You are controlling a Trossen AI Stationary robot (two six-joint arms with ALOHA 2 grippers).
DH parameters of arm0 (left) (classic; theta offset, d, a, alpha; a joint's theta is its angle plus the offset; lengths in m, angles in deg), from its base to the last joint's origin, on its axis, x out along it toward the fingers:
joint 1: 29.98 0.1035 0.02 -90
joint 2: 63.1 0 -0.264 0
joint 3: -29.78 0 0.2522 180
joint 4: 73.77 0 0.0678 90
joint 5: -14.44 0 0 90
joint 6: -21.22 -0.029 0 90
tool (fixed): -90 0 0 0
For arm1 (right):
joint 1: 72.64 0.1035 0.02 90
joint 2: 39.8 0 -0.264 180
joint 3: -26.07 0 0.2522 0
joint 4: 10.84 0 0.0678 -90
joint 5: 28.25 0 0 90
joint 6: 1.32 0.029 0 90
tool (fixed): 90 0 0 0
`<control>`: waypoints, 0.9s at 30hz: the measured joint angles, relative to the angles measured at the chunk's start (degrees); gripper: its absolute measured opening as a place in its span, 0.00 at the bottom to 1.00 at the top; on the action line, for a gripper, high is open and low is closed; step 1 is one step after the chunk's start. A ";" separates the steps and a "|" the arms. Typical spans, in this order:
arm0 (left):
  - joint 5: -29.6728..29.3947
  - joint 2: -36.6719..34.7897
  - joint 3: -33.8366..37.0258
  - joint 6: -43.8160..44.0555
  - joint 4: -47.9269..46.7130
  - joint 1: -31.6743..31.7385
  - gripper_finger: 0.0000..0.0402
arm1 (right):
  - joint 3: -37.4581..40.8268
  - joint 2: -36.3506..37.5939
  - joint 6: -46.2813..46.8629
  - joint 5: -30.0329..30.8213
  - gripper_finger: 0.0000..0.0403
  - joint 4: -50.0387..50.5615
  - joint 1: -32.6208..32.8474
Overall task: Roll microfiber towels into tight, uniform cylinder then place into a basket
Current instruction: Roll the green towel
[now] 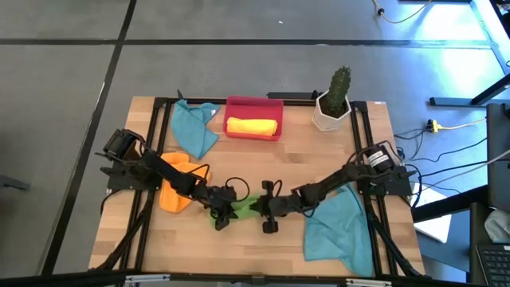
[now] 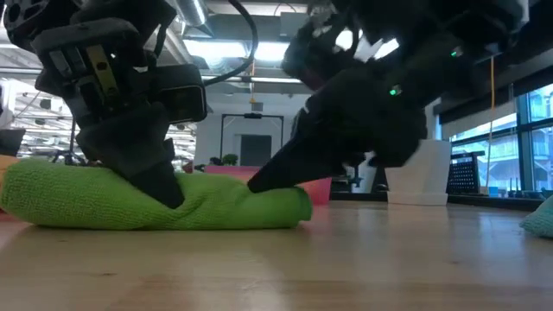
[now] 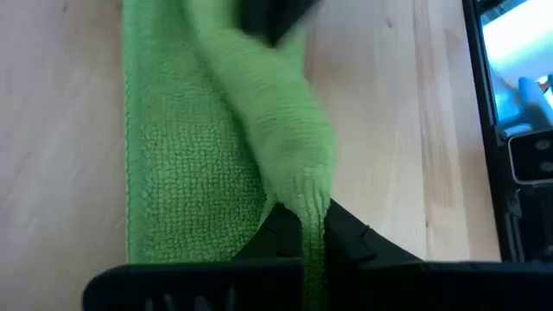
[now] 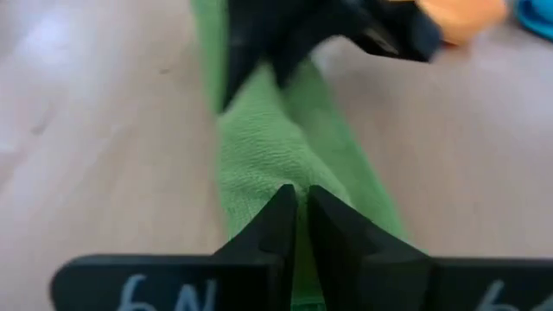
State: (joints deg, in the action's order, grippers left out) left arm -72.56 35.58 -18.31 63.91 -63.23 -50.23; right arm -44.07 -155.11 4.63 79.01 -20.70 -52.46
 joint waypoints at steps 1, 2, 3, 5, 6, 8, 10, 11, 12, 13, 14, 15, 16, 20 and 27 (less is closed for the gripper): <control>0.00 0.00 0.00 -1.13 0.00 0.00 0.01 | 0.00 -0.09 0.64 0.00 0.09 0.01 -0.52; -0.02 0.00 0.00 -2.22 0.00 0.00 0.02 | 0.00 -0.15 1.27 -0.02 0.09 0.18 -1.02; -0.05 0.00 0.00 -3.06 0.11 0.00 0.03 | 0.00 -0.16 1.54 -0.34 0.09 0.49 -1.47; -0.25 0.00 0.02 -5.46 0.63 0.00 0.08 | 0.00 -0.16 2.67 -1.52 0.09 1.12 -2.22; -0.35 0.00 0.02 -6.81 1.10 0.00 0.10 | 0.00 -0.16 3.04 -2.11 0.09 1.56 -2.56; -0.50 0.00 -0.09 -9.61 1.71 0.01 0.15 | -0.02 -0.16 3.89 -2.44 0.09 2.35 -2.89; -0.48 0.00 -0.57 -12.10 1.68 0.00 0.21 | -0.02 -0.16 4.12 -2.47 0.09 2.81 -2.95; -0.46 -0.03 -0.90 -13.15 1.68 0.00 0.23 | -0.02 -0.16 4.14 -2.45 0.09 3.13 -2.95; -0.43 -0.22 -1.17 -14.14 1.66 0.06 0.26 | -0.02 -0.16 4.18 -2.45 0.09 3.42 -2.92; -0.42 -0.60 -1.41 -14.93 1.54 0.25 0.29 | -0.02 -0.16 4.34 -2.45 0.09 3.65 -2.91; -0.39 -1.20 -1.65 -15.89 1.12 0.45 0.31 | -0.04 -0.16 4.53 -2.45 0.09 3.96 -2.92; -0.50 -2.14 -1.94 -16.42 0.12 0.71 0.34 | -0.05 -0.16 4.72 -2.46 0.09 4.28 -2.96; -0.99 -3.23 -2.19 -16.99 -1.33 0.98 0.36 | -0.07 -0.16 5.05 -2.45 0.09 4.67 -3.02; -5.69 -8.61 -2.51 -19.41 -7.76 1.37 0.44 | -0.11 -0.16 5.86 -2.71 0.09 5.86 -3.19; -11.32 -15.58 -2.58 -21.99 -12.81 -1.37 0.51 | -0.11 -0.16 5.81 -2.82 0.09 6.02 -3.21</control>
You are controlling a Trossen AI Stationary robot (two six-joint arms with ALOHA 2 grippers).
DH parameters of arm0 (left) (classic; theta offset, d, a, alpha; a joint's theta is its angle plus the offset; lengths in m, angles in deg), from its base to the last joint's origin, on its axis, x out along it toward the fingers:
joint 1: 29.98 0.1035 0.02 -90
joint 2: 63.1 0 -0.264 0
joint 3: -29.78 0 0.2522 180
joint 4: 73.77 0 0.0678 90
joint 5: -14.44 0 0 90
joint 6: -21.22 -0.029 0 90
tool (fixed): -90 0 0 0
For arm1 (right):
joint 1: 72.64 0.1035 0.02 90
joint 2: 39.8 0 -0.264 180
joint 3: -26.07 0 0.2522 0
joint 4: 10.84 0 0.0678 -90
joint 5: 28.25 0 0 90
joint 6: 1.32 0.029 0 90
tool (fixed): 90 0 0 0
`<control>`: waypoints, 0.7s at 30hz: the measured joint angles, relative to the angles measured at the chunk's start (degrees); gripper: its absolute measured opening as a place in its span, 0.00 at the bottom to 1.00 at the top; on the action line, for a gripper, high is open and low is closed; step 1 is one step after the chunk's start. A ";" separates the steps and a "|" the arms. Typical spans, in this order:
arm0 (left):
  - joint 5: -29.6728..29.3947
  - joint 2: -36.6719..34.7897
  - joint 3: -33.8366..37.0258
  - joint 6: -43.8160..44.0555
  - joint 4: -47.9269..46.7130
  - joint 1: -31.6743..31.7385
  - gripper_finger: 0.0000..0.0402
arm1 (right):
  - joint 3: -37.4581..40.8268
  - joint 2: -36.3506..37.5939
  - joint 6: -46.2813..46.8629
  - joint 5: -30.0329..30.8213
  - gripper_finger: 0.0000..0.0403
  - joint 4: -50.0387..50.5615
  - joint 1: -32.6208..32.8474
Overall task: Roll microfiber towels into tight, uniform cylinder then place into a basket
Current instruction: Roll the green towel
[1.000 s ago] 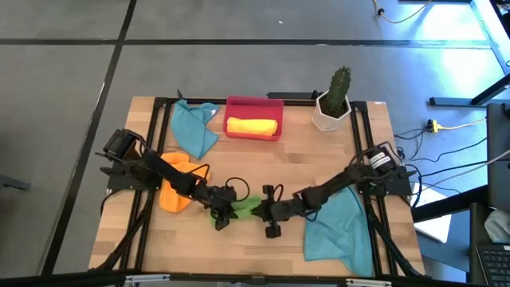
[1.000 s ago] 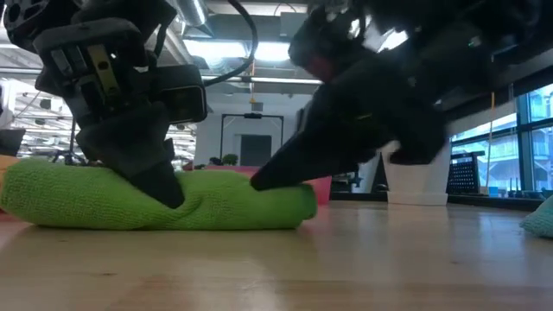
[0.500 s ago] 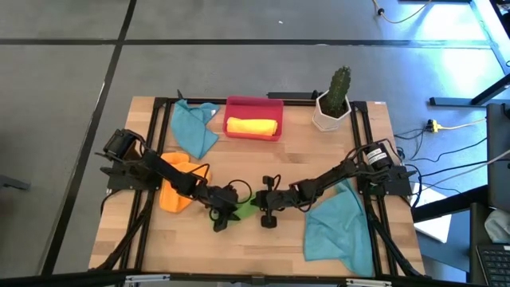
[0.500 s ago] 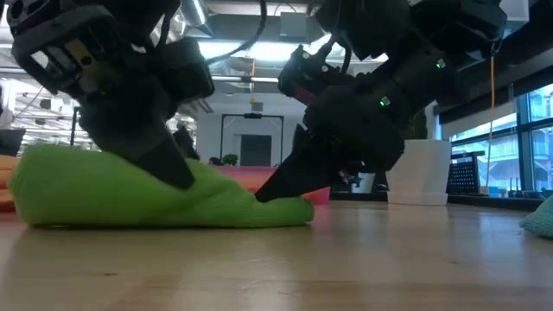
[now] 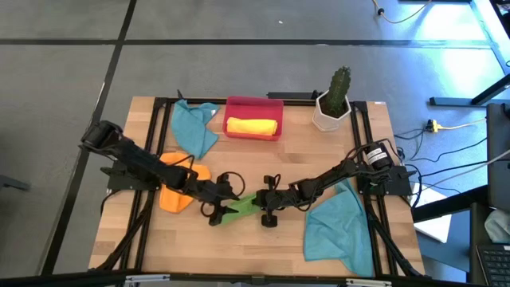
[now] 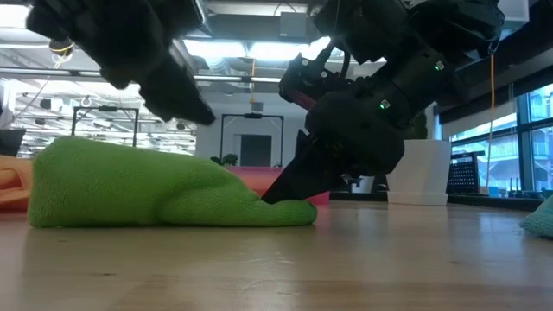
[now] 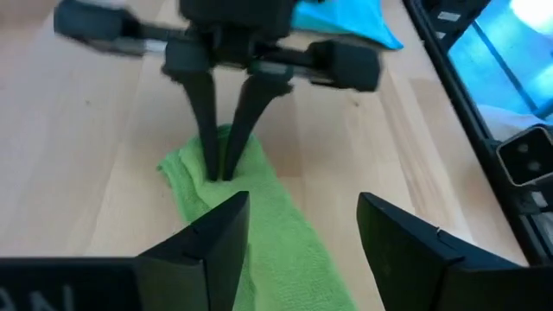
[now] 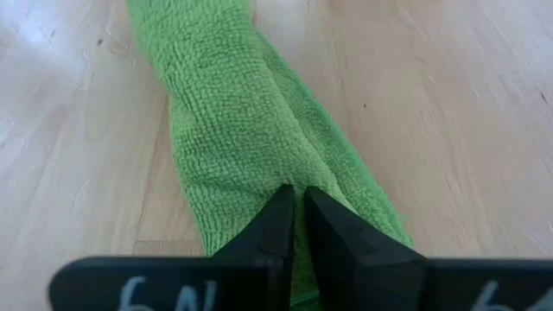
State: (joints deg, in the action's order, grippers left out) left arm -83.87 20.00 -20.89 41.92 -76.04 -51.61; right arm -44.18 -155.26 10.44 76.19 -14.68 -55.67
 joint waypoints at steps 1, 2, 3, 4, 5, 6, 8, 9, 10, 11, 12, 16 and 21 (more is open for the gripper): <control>-0.92 -0.11 -0.02 -0.42 0.08 -0.79 0.51 | 0.00 0.00 0.01 0.00 0.09 0.02 0.00; -1.92 -0.08 -0.02 -0.99 -0.07 -1.73 0.51 | 0.00 0.00 0.01 0.00 0.09 0.04 0.00; -2.98 -0.03 -0.03 -1.68 -0.39 -2.79 0.51 | 0.00 0.00 0.02 0.00 0.09 0.06 0.00; -3.95 0.13 -0.29 -2.28 -0.94 -4.06 0.51 | 0.00 0.00 0.04 0.00 0.09 0.10 0.00; -4.92 0.58 -0.96 -2.95 -1.62 -5.34 0.51 | 0.00 0.00 0.13 -0.02 0.09 0.12 0.00; -6.26 1.05 -1.71 -3.39 -2.81 -6.65 0.51 | 0.00 0.00 0.16 -0.02 0.09 0.14 0.00; -10.04 1.82 -3.59 -4.55 -7.42 -9.73 0.51 | 0.00 0.00 0.23 -0.20 0.09 0.19 -0.09; -12.43 2.36 -4.93 -5.02 -9.81 -11.22 0.51 | 0.02 0.00 0.35 -0.52 0.09 0.21 -0.24; -14.90 2.97 -6.63 -5.55 -12.60 -12.89 0.51 | 0.02 0.00 0.78 -1.01 0.09 0.21 -0.45; -17.15 3.67 -8.40 -5.87 -15.61 -14.43 0.51 | 0.02 0.02 1.42 -1.67 0.09 0.23 -0.70; -19.33 4.55 -10.13 -5.86 -18.64 -15.87 0.51 | 0.02 0.04 1.59 -2.42 0.09 0.25 -0.99; -24.28 10.21 -16.32 -5.87 -27.05 -20.17 0.51 | 0.04 0.04 1.72 -3.62 0.09 0.29 -1.44; -27.47 18.95 -24.50 -5.82 -39.15 -21.85 0.51 | 0.07 0.04 1.72 -3.61 0.09 0.30 -1.44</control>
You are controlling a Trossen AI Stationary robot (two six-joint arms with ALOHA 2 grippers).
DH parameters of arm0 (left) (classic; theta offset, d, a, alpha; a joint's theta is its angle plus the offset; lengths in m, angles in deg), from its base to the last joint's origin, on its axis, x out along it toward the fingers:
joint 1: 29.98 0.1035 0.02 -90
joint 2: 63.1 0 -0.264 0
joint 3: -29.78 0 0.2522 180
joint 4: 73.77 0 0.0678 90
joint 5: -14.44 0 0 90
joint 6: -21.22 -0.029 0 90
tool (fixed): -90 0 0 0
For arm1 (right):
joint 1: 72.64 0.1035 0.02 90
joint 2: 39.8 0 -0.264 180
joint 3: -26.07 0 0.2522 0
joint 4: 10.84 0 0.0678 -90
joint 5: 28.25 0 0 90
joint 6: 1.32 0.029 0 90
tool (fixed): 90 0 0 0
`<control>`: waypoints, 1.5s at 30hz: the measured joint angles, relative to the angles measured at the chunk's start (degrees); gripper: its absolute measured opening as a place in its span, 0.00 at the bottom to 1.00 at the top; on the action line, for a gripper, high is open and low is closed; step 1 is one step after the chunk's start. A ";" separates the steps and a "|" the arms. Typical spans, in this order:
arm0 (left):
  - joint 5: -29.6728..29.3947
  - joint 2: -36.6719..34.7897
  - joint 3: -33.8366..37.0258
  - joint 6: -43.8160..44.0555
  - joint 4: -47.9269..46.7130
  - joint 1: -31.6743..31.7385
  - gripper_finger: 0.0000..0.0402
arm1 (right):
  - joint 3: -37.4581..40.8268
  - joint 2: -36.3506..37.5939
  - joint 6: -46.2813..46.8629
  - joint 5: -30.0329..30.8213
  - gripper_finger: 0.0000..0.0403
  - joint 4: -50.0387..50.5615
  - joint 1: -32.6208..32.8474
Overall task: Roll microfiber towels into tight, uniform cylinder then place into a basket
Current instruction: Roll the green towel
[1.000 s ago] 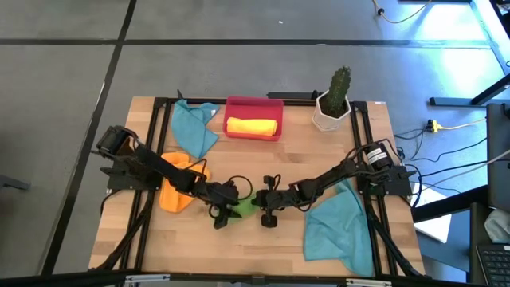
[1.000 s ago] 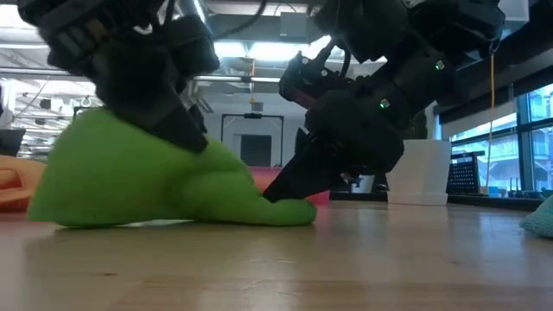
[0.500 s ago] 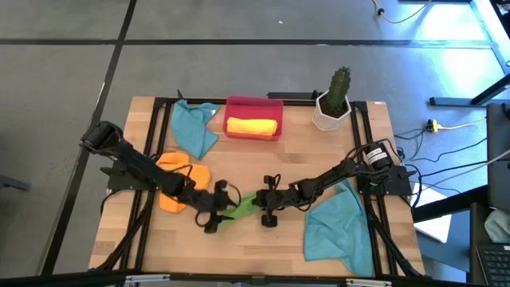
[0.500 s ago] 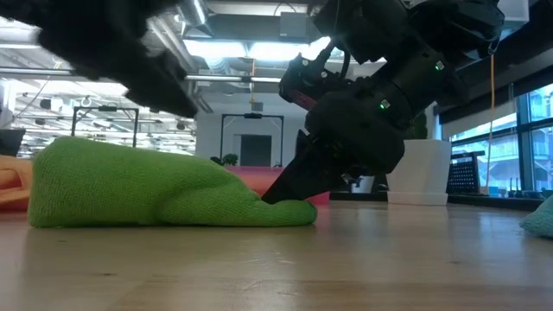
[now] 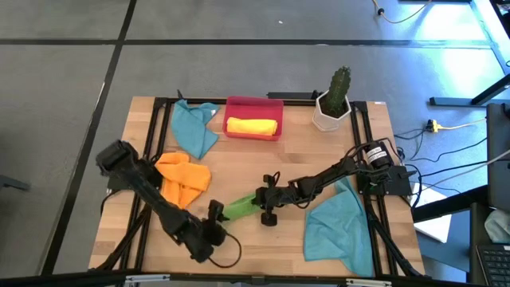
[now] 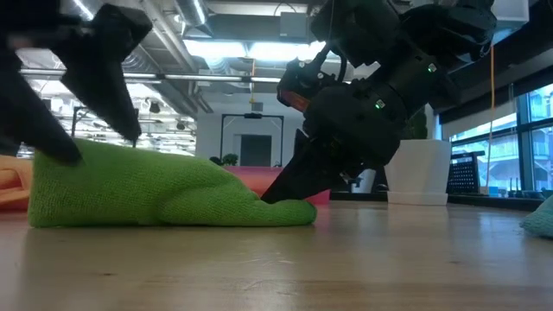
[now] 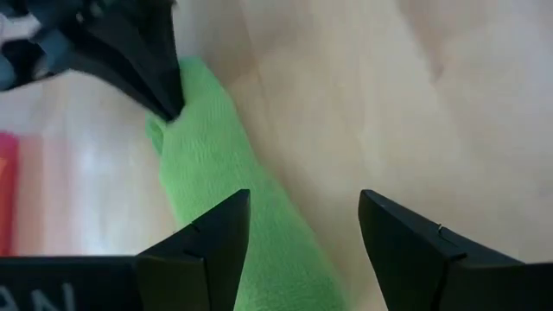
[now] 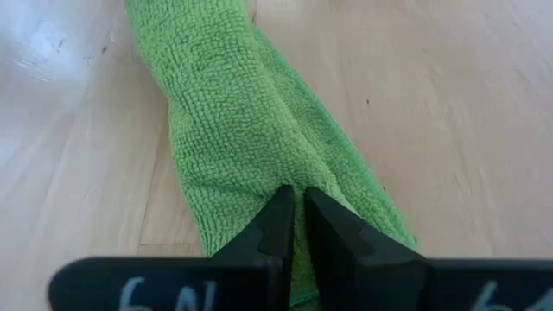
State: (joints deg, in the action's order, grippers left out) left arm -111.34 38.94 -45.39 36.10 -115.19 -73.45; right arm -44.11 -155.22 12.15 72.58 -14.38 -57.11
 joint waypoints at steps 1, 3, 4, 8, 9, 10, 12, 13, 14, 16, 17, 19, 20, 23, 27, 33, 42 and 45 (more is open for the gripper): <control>-0.58 1.64 -1.61 -0.01 -2.52 0.02 0.51 | 0.00 0.00 0.00 -0.01 0.09 0.00 0.00; -1.16 4.46 -4.58 0.02 -6.53 0.41 0.51 | 0.00 0.00 0.00 0.00 0.09 0.00 0.00; -1.07 5.76 -5.89 0.04 -8.35 0.74 0.51 | 0.01 0.00 0.00 -0.01 0.09 0.01 0.00; 0.72 9.74 -10.34 2.09 -16.09 2.36 0.51 | 0.04 0.00 0.00 -0.01 0.09 0.04 0.00; 0.91 10.29 -11.30 3.11 -18.07 2.69 0.51 | 0.04 0.00 0.00 -0.02 0.09 0.04 0.00; 1.21 10.64 -12.04 4.16 -20.00 2.96 0.51 | 0.04 0.00 0.02 0.00 0.09 0.04 0.00; 2.29 10.90 -12.94 6.04 -22.91 3.40 0.51 | 0.04 0.00 0.02 0.00 0.09 0.05 0.00; 2.42 10.90 -13.31 6.98 -23.87 3.50 0.51 | 0.04 0.00 0.02 0.00 0.09 0.05 0.00; 2.50 10.89 -13.66 7.48 -24.59 3.48 0.52 | 0.04 0.00 0.02 -0.02 0.09 0.05 0.00; 2.53 10.84 -14.02 8.49 -26.14 3.30 0.53 | 0.04 0.00 0.02 -0.02 0.09 0.06 0.00; 2.56 10.84 -14.07 8.98 -26.78 3.20 0.54 | 0.04 0.00 0.02 0.00 0.09 0.06 0.00; 2.64 10.84 -14.05 10.14 -27.53 3.17 0.57 | 0.04 0.00 0.02 -0.01 0.09 0.04 0.00; 2.70 10.84 -14.05 10.51 -27.34 3.13 0.58 | 0.04 -0.01 0.02 -0.02 0.09 0.04 0.00; 2.70 10.84 -14.03 11.07 -27.31 3.18 0.62 | 0.04 -0.02 0.02 -0.02 0.09 0.04 0.00; 1.18 10.84 -14.03 11.31 -28.18 3.18 0.67 | 0.04 -0.04 0.03 -0.02 0.09 0.04 0.00; 0.30 10.84 -13.99 13.32 -30.45 3.22 0.72 | 0.04 -0.04 0.04 -0.04 0.09 0.04 0.00; 2.08 15.50 -14.29 13.10 -28.87 3.10 0.74 | 0.06 -0.04 0.04 -0.13 0.09 0.02 0.00; 1.78 16.99 -14.42 13.41 -29.30 2.76 0.73 | 0.07 -0.04 0.13 -0.20 0.09 0.04 0.00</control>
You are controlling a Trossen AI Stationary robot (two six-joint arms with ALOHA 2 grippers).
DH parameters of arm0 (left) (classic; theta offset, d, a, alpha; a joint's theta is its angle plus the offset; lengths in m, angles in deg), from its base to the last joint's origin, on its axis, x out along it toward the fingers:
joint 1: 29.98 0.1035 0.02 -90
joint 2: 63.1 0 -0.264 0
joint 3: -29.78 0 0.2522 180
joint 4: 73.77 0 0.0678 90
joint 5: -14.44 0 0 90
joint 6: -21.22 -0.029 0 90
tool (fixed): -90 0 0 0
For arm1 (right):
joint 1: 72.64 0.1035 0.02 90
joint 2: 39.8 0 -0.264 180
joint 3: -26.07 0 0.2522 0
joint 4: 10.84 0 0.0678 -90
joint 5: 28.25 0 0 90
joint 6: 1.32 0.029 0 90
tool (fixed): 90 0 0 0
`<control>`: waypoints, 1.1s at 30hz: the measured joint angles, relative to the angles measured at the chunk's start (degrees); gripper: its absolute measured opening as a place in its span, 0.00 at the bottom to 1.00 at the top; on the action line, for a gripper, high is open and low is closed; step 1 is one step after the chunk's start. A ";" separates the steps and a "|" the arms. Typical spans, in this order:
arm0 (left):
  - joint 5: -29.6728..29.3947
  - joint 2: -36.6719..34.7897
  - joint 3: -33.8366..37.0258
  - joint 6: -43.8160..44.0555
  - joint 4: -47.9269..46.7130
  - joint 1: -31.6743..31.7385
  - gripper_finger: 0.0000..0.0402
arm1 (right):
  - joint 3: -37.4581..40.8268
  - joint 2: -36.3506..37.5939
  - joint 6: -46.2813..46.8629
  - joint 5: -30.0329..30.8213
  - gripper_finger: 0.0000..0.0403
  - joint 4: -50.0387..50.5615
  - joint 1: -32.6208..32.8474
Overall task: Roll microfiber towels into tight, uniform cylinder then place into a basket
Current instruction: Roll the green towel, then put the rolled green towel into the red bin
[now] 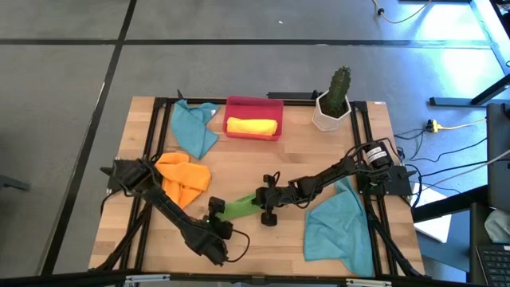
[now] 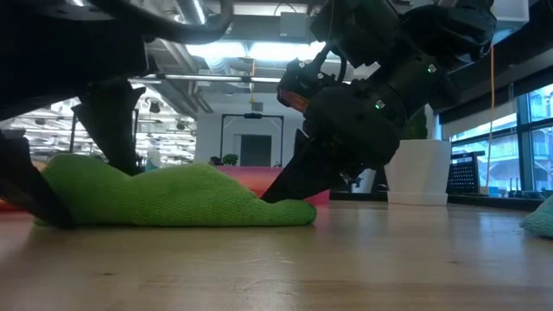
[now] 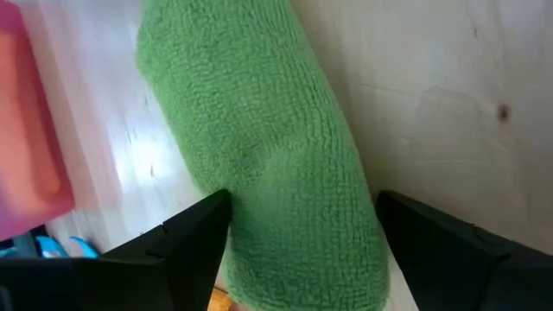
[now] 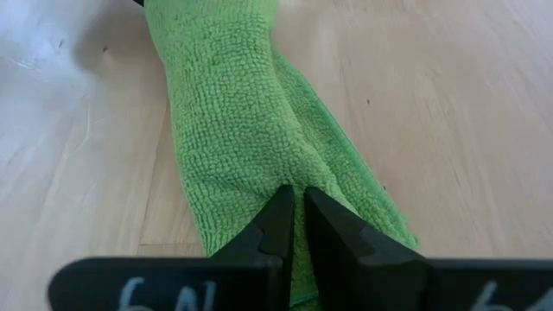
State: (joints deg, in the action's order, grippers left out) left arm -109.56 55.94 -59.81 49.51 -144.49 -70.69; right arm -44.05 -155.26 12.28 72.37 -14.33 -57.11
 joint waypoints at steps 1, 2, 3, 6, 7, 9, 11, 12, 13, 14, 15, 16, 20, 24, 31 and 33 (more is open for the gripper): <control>-0.41 0.13 0.02 0.16 -0.03 -0.24 0.73 | 0.00 -0.01 0.15 -0.10 0.09 0.06 0.00; -0.64 0.21 0.04 0.42 -0.03 -0.37 0.72 | -0.02 0.00 0.14 -0.12 0.09 0.12 0.00; -0.70 0.21 0.06 1.18 -0.01 -0.46 0.71 | -0.02 -0.01 0.10 -0.12 0.09 0.23 0.00; -1.53 0.22 0.23 3.28 -0.23 -1.30 0.65 | -0.07 0.00 -0.33 -0.16 0.09 0.50 0.00; -1.62 0.27 0.27 3.96 -0.37 -1.54 0.62 | -0.07 0.00 -0.37 -0.19 0.09 0.52 0.00; -1.57 0.32 0.28 4.98 -0.85 -1.90 0.54 | -0.07 0.00 -0.40 -0.18 0.09 0.52 0.00; -1.57 0.36 0.28 5.92 -0.75 -2.12 0.46 | -0.07 0.00 -0.39 -0.21 0.09 0.59 0.00; -1.38 0.38 0.28 6.18 -0.60 -2.12 0.42 | -0.07 0.00 -0.40 -0.21 0.09 0.59 0.00; -1.07 0.38 0.28 6.26 -0.44 -2.12 0.37 | -0.07 0.00 -0.41 -0.23 0.09 0.60 0.00; -0.92 0.41 0.29 6.26 -0.26 -2.12 0.33 | -0.07 0.00 -0.42 -0.23 0.09 0.61 0.00; -0.92 0.44 0.30 6.22 -0.09 -2.12 0.28 | -0.07 0.00 -0.56 -0.25 0.09 0.63 0.00; -0.92 0.48 0.36 6.13 0.09 -2.12 0.24 | -0.07 0.00 -0.74 -0.25 0.09 0.63 0.00; -1.35 0.61 0.55 6.17 0.37 -2.03 0.05 | 0.05 0.90 -4.40 0.77 0.09 1.56 0.85; -1.47 0.71 0.62 7.33 0.33 -1.85 0.02 | 0.24 3.64 -9.34 7.18 0.09 2.80 3.52; -1.40 0.60 0.60 7.68 1.53 -2.03 0.01 | 0.19 8.36 -19.12 13.60 0.13 6.00 8.46; -1.42 0.58 0.58 7.68 1.99 -2.03 0.00 | 0.15 8.55 -20.39 13.54 0.18 5.81 9.88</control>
State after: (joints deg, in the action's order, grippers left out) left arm -110.98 56.51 -59.23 57.19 -142.49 -72.72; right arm -43.89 -146.72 -8.10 85.92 -8.53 -47.23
